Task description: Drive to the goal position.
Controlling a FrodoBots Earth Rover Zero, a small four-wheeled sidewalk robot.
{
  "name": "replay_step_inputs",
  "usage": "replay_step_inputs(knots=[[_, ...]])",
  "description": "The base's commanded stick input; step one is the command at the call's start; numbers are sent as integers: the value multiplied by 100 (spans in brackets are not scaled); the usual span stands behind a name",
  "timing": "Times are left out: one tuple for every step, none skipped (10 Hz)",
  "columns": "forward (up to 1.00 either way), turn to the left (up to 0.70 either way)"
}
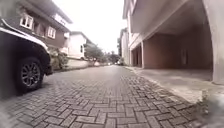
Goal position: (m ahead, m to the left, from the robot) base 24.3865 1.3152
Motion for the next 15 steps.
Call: replay_step_inputs(knots=[[50,0],[50,0],[50,0],[50,0],[50,0],[50,0],[50,0],[50,0],[50,0],[50,0],[50,0],[50,0],[50,0],[50,0],[50,0]])
